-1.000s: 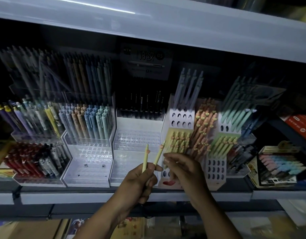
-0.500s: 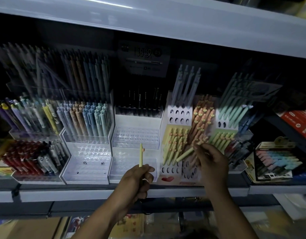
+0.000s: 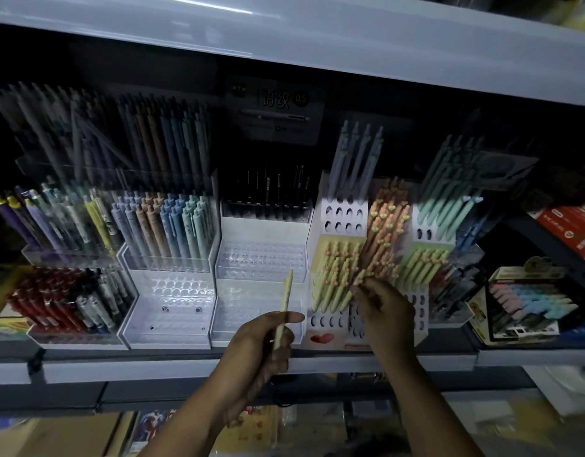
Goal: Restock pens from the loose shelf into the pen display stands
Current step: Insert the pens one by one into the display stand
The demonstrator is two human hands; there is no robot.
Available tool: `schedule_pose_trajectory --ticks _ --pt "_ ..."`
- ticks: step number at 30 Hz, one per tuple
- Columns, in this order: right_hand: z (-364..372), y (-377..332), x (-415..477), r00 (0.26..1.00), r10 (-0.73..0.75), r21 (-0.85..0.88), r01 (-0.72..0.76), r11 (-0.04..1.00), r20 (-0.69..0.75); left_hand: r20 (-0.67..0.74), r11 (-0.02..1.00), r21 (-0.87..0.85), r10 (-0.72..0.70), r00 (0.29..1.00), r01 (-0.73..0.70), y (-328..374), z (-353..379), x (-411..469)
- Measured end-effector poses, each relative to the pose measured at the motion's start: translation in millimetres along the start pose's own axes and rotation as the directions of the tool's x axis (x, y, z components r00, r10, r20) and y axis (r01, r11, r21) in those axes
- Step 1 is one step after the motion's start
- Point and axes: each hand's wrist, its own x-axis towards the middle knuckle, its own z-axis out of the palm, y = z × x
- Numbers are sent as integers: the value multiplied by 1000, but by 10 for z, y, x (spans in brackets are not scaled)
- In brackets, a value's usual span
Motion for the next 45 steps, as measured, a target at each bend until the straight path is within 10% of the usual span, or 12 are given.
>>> schedule_pose_trajectory --ticks 22,45 --pt "58 -7 -32 995 91 -140 -84 987 40 -129 933 263 288 949 -247 -35 -22 -10" --pt "-27 -508 -190 992 1 11 -2 1000 125 -118 930 284 276 954 -234 12 0 5"
